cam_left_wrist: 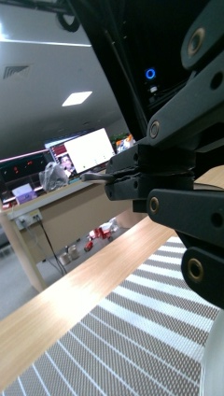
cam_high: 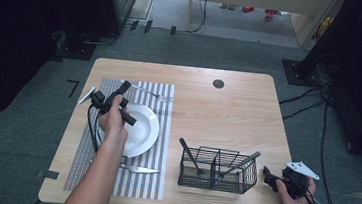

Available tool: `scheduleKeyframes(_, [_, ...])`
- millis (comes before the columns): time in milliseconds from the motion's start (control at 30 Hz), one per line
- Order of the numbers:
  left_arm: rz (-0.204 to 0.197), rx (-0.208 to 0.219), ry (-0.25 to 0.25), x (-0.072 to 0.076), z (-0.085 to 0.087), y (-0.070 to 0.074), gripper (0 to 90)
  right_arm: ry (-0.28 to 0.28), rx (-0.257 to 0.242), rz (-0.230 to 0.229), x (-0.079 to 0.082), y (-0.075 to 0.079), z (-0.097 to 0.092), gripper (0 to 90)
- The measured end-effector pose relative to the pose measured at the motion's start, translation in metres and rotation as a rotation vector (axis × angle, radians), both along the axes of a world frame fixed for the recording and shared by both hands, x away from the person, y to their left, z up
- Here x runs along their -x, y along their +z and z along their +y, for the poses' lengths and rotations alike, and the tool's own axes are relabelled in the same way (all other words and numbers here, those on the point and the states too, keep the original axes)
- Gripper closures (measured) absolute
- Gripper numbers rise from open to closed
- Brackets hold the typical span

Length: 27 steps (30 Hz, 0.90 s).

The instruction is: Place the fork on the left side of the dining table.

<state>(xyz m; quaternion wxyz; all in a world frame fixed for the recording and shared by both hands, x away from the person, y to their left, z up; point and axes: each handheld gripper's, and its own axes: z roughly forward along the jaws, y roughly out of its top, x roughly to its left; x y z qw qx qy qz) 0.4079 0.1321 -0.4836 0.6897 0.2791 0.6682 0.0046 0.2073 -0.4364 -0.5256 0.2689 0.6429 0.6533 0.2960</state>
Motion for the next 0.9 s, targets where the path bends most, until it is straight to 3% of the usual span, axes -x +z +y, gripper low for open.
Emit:
scheduleKeyframes(433, [0.072,0.012,0.07,-0.01,0.007,-0.018,89.2,0.0,0.0,0.0,0.0,0.0,0.0,14.0])
scheduleKeyframes(600, [0.084,-0.028,0.133,-0.013,0.007,-0.022,89.1,0.0,0.0,0.0,0.0,0.0,0.0,14.0])
scheduleKeyframes(900, [0.117,-0.062,0.148,-0.018,0.008,-0.03,88.7,0.0,0.0,0.0,0.0,0.0,0.0,14.0])
